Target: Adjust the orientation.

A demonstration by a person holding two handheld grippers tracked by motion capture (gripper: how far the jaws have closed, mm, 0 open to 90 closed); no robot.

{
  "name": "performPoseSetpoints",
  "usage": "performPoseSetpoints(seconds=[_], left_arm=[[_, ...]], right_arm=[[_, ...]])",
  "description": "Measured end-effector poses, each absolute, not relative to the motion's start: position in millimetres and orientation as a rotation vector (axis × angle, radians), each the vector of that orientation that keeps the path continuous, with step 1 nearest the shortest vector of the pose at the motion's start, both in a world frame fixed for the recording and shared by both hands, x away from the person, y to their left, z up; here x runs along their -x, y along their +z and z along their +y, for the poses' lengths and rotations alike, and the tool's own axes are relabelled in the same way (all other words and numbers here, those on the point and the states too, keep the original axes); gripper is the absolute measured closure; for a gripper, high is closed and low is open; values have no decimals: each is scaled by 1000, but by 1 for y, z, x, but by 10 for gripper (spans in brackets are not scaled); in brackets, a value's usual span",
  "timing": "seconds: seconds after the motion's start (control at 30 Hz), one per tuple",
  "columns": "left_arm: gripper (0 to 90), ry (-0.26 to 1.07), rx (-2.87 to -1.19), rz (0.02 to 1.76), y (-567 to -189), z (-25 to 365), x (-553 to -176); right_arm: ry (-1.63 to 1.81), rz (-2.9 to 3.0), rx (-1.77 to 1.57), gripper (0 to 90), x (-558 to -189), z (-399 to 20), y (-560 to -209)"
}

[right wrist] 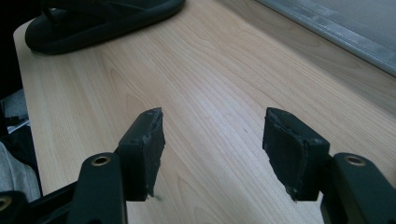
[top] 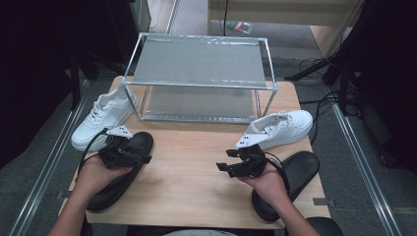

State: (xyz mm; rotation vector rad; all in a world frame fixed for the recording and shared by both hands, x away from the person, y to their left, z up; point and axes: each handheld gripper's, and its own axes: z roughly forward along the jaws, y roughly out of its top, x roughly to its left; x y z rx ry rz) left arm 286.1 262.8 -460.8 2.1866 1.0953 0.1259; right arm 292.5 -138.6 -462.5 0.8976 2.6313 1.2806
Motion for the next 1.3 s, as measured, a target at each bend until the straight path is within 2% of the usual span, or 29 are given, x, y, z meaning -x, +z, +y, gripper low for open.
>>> performPoseSetpoints(seconds=[0.37, 0.77, 0.97, 1.1, 1.3], left_arm=[[477, 164, -2224, 1213, -474, 285, -290], [615, 28, -2262, 1271, -502, 289, -297], [695, 14, -2250, 1271, -503, 290, -298], [786, -11, -2247, 1242, -503, 289, -298], [825, -91, -2231, 1238, -500, 291, -301]], right_arm=[[1273, 2641, -894, 398, -294, -137, -464], [1262, 2636, -895, 399, -295, -136, -465], [1253, 2640, -890, 403, -295, -135, -466], [1244, 2649, -885, 405, -295, -134, -467], [1249, 2649, -873, 406, -294, -134, -466]])
